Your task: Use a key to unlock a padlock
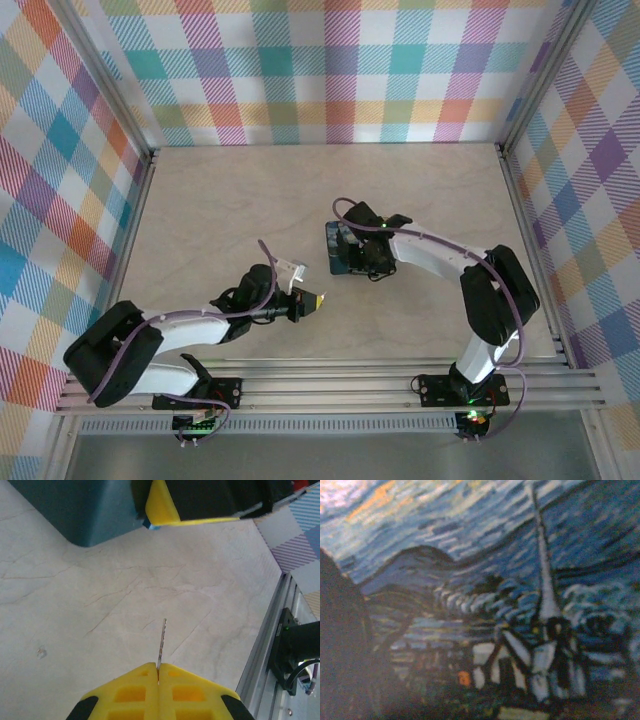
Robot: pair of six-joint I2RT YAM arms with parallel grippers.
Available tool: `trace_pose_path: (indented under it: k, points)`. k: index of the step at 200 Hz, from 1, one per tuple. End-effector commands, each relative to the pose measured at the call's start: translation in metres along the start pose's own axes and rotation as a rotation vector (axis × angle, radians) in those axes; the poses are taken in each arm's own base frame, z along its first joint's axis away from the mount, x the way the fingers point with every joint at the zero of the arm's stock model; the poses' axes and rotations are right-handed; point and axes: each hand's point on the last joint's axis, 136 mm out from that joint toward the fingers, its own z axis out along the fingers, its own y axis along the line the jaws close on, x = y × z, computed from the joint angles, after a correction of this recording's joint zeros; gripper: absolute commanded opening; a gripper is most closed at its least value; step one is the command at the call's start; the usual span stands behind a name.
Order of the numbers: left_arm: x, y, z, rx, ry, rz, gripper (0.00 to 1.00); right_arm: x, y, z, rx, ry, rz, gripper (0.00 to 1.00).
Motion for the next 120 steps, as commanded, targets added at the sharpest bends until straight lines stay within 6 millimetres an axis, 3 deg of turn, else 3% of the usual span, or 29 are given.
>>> trace_pose_path:
  k: [1, 120]
  points:
    - [-0.029, -0.028, 0.007, 0.107, -0.069, 0.039, 0.0, 0.003, 0.009, -0.024, -0.083, 0.059, 0.084, 0.0]
    - [-0.049, -0.034, 0.05, 0.189, -0.119, -0.004, 0.0, -0.002, 0.018, -0.043, -0.204, 0.223, 0.211, 0.0]
